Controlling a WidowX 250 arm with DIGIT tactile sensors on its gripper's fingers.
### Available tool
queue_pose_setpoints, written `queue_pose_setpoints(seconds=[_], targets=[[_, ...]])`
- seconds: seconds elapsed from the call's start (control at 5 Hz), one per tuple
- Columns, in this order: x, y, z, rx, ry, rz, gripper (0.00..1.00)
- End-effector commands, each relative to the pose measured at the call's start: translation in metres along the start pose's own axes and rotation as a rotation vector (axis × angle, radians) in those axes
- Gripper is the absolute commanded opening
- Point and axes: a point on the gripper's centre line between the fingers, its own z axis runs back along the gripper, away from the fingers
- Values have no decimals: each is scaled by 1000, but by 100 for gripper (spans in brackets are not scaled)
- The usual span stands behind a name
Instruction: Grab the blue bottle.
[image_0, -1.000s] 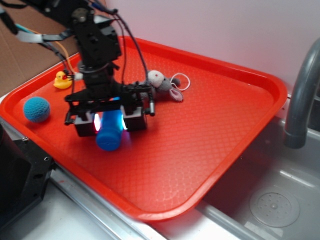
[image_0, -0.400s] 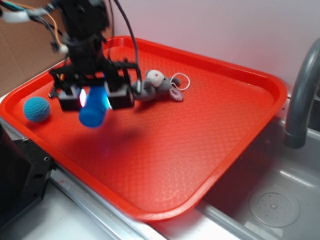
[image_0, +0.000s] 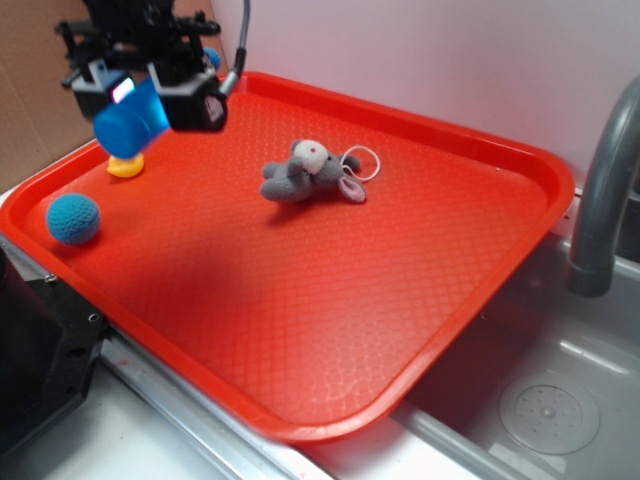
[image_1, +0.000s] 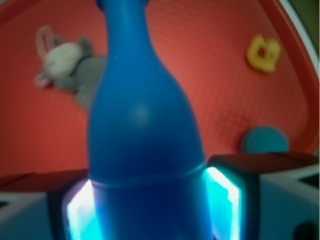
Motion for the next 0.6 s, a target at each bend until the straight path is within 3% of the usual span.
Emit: queue_pose_setpoints(seconds=[0.0,0.2,0.4], targets=[[20,8,44,19,-113,-223,0],[22,13,54,14,-143,-261,0],[30,19,52,31,-129,-214,0]])
